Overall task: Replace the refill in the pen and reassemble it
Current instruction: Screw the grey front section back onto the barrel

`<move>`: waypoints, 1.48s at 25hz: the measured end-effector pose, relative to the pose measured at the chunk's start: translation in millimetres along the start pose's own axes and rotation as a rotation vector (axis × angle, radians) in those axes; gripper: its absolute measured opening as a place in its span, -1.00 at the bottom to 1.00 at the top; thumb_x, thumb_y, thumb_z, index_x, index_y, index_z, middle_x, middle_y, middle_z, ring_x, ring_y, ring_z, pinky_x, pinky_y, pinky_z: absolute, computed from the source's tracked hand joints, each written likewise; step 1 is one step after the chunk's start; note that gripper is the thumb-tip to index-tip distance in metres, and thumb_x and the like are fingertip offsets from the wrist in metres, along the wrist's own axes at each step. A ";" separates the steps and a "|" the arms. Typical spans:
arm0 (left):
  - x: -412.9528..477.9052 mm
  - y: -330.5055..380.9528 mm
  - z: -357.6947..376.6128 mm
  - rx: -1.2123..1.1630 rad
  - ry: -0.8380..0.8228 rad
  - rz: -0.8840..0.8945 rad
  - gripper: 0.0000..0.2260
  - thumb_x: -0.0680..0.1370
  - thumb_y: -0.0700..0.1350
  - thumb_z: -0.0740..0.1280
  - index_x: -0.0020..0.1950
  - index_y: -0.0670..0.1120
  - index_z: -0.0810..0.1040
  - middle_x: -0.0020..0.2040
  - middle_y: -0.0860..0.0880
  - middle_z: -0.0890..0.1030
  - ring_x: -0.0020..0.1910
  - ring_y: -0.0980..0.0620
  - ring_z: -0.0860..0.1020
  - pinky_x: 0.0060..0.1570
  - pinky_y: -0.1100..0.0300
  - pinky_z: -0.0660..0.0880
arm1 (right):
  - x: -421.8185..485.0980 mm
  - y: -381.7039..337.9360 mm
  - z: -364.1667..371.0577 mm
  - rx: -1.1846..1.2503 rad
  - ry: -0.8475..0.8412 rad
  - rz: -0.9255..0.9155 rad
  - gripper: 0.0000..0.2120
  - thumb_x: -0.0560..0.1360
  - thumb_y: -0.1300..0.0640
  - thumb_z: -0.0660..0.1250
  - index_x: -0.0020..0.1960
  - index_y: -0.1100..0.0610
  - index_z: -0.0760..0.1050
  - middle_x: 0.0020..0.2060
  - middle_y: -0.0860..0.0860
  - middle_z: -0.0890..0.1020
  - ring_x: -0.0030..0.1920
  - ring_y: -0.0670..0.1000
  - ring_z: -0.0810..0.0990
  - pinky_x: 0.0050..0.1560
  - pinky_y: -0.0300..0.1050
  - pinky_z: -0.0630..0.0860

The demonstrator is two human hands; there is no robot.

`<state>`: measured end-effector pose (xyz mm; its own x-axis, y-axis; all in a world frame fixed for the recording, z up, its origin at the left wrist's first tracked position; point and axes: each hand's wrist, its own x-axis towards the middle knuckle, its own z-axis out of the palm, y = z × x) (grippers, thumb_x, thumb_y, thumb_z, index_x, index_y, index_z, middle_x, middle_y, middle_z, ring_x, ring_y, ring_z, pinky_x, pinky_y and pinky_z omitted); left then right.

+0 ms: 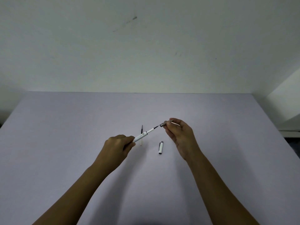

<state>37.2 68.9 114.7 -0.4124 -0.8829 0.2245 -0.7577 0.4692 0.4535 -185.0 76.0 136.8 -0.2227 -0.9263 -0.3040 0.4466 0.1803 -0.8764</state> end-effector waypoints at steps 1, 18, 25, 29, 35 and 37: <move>0.5 0.4 -0.2 -0.002 -0.005 0.001 -0.84 0.45 -0.09 0.27 -0.16 -0.10 0.62 -0.47 -0.04 0.51 -0.49 -0.02 0.42 -0.47 0.38 0.14 | 0.4 -0.2 -0.4 -0.011 -0.001 0.000 -0.90 0.49 0.30 0.31 -0.04 0.14 0.49 -0.30 -0.02 0.73 -0.18 -0.13 0.70 -0.10 -0.35 0.60; 9.0 6.4 -11.4 -0.082 -0.010 0.055 -0.82 0.47 -0.07 0.27 -0.04 -0.06 0.64 -0.41 -0.02 0.54 -0.43 0.04 0.42 -0.40 0.25 0.30 | -8.4 13.9 4.7 -0.396 -0.164 -0.092 -0.87 0.46 0.23 0.37 -0.03 0.06 0.50 -0.06 0.05 0.65 -0.08 -0.06 0.67 0.10 -0.06 0.59; 3.1 3.9 -21.1 -0.264 0.096 -0.003 -0.73 0.48 0.08 0.23 0.04 0.02 0.63 -0.41 0.28 0.43 -0.29 0.18 0.41 -0.27 0.47 0.30 | -10.9 4.8 9.5 -0.754 -0.195 -0.320 -0.91 0.48 0.15 0.36 -0.20 0.05 0.57 -0.25 0.03 0.70 -0.20 -0.04 0.69 -0.06 -0.06 0.60; -2.2 0.5 -20.1 -0.227 0.171 0.075 -0.72 0.49 0.05 0.23 0.04 -0.04 0.64 -0.35 0.09 0.60 -0.31 0.13 0.43 -0.28 0.45 0.30 | -15.7 5.9 21.1 -0.785 -0.134 -0.397 -0.86 0.50 0.05 0.33 -0.23 0.00 0.50 -0.35 -0.03 0.64 -0.32 -0.07 0.66 -0.20 -0.12 0.58; -5.8 -9.6 -22.1 -0.175 0.196 0.094 -0.66 0.52 0.11 0.20 0.03 -0.08 0.63 -0.37 0.01 0.59 -0.33 0.09 0.40 -0.34 0.29 0.34 | -19.2 9.4 21.5 -0.812 -0.229 -0.429 -0.93 0.47 0.21 0.38 -0.05 0.16 0.59 -0.20 -0.05 0.67 -0.14 -0.13 0.68 -0.13 -0.32 0.58; -8.2 -11.2 -24.5 -0.204 0.180 0.108 -0.62 0.55 0.18 0.11 0.04 -0.03 0.60 -0.36 0.01 0.58 -0.33 0.09 0.41 -0.33 0.26 0.36 | -17.3 8.5 19.3 -0.855 -0.240 -0.410 -0.90 0.50 0.15 0.34 -0.11 0.15 0.60 -0.25 0.07 0.70 -0.20 -0.09 0.69 -0.10 -0.11 0.63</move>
<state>61.4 70.5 128.9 -0.3748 -0.8253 0.4223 -0.5893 0.5638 0.5787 -160.6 87.2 141.9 0.0044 -0.9963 0.0857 -0.4259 -0.0794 -0.9013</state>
